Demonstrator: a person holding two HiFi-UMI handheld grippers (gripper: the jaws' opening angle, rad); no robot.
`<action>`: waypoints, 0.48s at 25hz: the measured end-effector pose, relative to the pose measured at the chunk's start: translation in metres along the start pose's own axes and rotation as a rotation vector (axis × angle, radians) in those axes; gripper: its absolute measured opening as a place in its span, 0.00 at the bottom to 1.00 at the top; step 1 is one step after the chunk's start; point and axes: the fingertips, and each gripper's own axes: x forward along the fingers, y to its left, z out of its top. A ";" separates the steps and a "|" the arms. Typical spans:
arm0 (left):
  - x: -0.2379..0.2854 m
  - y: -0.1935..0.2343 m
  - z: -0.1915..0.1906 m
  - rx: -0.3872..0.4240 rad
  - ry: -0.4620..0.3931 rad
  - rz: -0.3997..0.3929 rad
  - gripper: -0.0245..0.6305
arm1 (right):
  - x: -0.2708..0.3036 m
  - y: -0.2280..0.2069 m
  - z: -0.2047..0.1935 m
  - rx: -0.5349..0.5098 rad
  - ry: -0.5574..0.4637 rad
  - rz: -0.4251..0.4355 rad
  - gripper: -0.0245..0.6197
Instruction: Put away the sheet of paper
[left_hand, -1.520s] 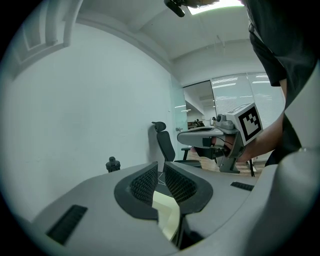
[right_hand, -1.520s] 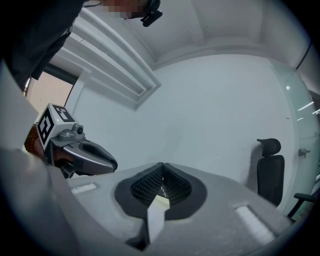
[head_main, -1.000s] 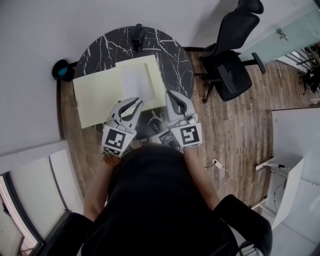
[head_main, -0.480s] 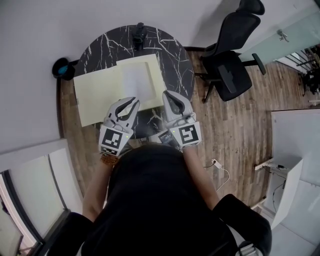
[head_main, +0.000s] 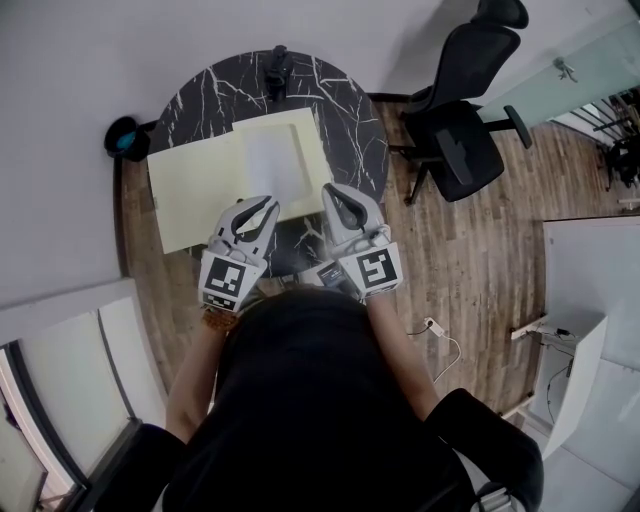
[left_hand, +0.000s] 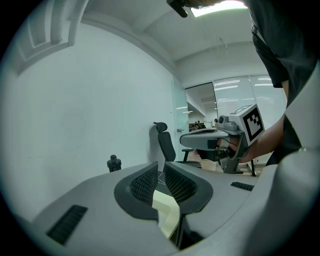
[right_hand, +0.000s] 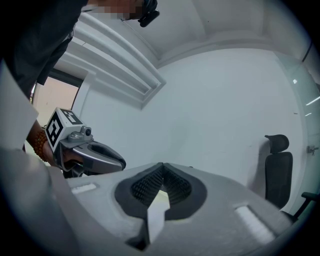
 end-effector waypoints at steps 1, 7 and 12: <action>0.000 0.000 0.000 0.000 -0.001 0.000 0.12 | 0.000 0.001 0.000 0.001 0.001 0.001 0.04; -0.002 -0.002 -0.002 0.003 0.004 -0.002 0.12 | -0.001 0.002 -0.002 0.012 0.002 0.005 0.04; -0.002 -0.003 -0.003 0.004 0.008 -0.005 0.12 | -0.003 0.001 -0.004 0.015 0.009 -0.001 0.04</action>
